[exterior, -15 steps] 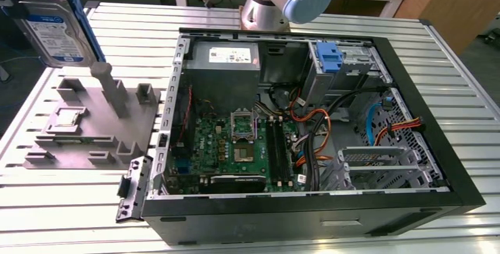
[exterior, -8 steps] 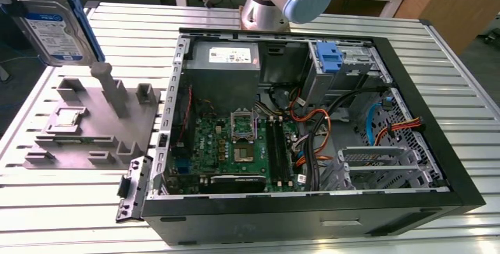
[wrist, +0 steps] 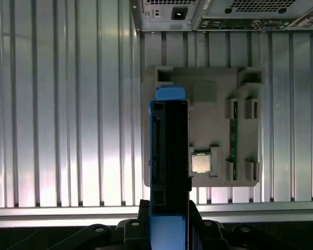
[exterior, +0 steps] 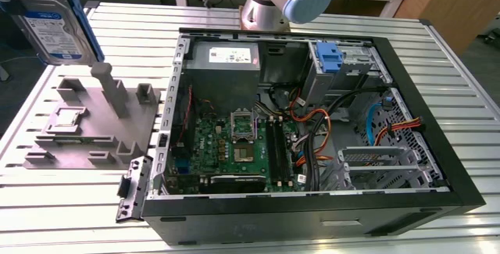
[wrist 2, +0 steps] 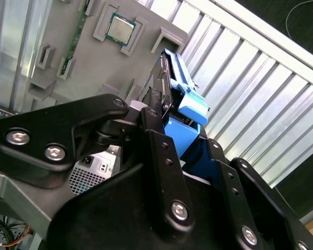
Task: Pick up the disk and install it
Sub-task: 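Pick up the disk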
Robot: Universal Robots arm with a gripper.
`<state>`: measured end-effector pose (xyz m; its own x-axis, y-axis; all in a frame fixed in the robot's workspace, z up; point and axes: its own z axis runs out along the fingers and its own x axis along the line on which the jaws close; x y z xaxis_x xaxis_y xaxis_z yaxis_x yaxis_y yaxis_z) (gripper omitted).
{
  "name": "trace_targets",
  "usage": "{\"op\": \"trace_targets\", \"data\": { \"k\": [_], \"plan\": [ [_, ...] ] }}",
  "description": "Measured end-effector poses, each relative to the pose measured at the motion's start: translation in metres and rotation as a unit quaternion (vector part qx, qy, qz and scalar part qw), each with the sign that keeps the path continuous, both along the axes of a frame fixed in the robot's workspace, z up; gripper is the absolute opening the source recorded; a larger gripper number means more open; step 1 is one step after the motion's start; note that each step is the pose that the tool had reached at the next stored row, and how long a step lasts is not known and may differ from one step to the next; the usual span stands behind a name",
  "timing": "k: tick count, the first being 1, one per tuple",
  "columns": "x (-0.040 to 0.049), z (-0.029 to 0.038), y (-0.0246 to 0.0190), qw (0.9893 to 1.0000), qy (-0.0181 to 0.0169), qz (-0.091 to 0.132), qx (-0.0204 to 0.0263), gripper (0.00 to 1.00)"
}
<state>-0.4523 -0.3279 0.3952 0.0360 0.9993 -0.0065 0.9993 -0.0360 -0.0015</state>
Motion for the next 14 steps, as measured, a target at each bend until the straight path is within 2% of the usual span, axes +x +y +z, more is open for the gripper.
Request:
{"op": "trace_targets", "data": {
  "k": [14],
  "plan": [
    [0.0,0.0061,0.0,1.0,0.0,0.0,0.0,0.37]
  ]
}}
